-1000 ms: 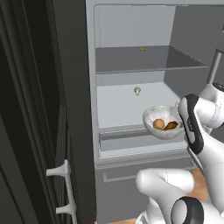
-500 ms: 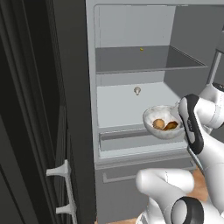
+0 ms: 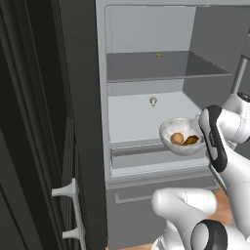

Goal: Pick the chicken drumstick and onion from their plates and place them in the bowl. Then put the bowl in the fridge.

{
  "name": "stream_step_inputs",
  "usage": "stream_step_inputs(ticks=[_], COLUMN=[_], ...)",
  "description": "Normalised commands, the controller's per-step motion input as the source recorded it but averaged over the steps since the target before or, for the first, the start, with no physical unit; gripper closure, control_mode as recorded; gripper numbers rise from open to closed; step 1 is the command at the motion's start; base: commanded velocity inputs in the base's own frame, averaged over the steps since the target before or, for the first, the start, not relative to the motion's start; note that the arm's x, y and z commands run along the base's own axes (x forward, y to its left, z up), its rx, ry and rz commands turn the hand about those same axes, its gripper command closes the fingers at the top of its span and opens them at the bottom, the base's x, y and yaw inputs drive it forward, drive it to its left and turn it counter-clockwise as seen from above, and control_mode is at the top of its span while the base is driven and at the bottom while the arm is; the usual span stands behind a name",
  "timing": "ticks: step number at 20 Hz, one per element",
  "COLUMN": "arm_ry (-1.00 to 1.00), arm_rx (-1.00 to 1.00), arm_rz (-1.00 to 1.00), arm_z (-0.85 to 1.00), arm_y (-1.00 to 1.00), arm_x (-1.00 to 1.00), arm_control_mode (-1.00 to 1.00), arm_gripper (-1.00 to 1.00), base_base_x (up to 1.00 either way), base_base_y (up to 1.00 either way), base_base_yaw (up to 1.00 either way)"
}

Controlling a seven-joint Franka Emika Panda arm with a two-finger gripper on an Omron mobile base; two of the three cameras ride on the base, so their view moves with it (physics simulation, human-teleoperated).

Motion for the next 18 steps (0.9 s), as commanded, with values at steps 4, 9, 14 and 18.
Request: stream_step_inputs(ticks=[4, 9, 14, 18], arm_ry=[0.0, 0.0, 0.0, -0.01], arm_rx=[0.0, 0.01, 0.0, 0.0], arm_rz=[0.0, 0.0, -0.08, -0.2], arm_z=[0.0, 0.0, -0.03, -0.01], arm_y=[0.0, 0.0, 0.11, 0.39], arm_x=[0.0, -0.03, 0.0, 0.23], arm_control_mode=[-1.0, -1.0, -1.0, -1.0], arm_gripper=[1.0, 1.0, 1.0, 1.0], base_base_x=[0.0, 0.0, 0.0, 0.0], base_base_y=[0.0, 0.0, 0.0, 0.0], base_base_yaw=[0.0, 0.0, 0.0, 0.0])
